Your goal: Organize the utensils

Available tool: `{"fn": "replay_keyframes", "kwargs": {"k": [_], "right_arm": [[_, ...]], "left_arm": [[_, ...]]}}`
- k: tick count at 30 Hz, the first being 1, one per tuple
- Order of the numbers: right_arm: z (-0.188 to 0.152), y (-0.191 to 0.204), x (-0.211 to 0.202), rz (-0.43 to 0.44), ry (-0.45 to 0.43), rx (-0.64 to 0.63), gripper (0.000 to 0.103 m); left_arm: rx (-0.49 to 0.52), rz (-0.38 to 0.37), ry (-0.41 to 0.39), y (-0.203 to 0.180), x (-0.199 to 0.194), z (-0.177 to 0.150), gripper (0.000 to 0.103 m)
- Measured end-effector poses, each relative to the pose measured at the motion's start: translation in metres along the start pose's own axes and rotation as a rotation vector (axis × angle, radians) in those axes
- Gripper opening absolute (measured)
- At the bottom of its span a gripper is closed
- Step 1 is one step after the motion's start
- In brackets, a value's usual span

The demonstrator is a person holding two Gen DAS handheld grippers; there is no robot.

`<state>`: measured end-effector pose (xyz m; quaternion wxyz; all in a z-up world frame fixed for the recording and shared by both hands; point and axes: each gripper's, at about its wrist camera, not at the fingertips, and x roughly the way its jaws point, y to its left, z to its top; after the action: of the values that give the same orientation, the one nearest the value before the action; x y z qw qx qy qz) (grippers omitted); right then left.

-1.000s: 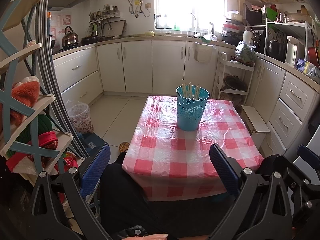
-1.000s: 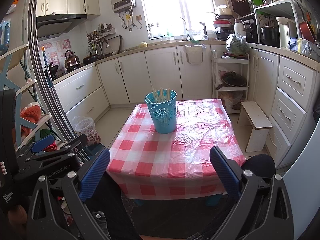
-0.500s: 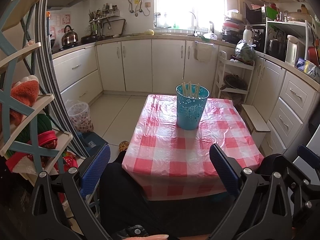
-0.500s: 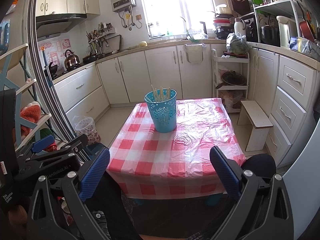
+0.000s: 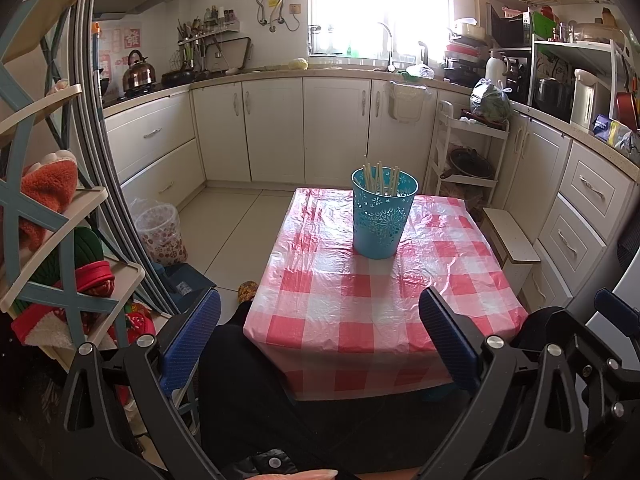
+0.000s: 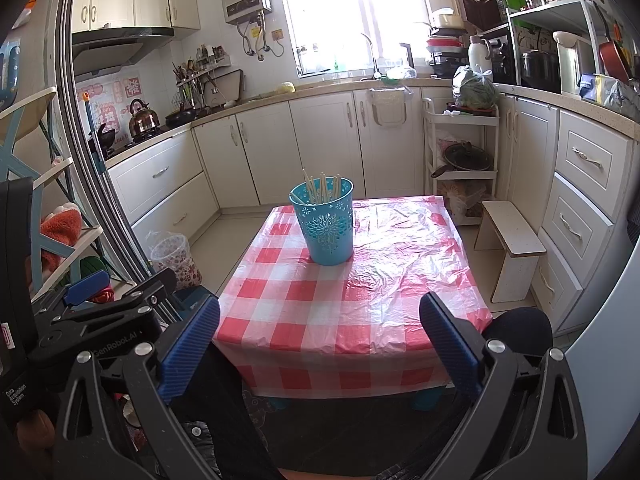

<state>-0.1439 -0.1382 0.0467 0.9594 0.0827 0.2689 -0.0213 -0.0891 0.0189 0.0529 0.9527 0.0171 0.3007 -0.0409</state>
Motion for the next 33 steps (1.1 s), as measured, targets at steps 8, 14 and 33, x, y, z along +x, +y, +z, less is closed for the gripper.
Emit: {"fn": "replay_keyframes", "kwargs": {"k": [8, 14, 33], "right_arm": [[0.0004, -0.0001, 0.0002, 0.000, 0.001, 0.000, 0.096], [0.0006, 0.0002, 0.0000, 0.000, 0.001, 0.000, 0.096], [-0.0084, 0.0014, 0.0023, 0.001, 0.008, -0.002, 0.096]], "left_arm": [[0.000, -0.001, 0.003, 0.0001, 0.0009, -0.0012, 0.095], [0.001, -0.002, 0.004, 0.0001, 0.0013, -0.0017, 0.095], [0.000, -0.004, 0.011, 0.0007, 0.0041, -0.0054, 0.095]]}}
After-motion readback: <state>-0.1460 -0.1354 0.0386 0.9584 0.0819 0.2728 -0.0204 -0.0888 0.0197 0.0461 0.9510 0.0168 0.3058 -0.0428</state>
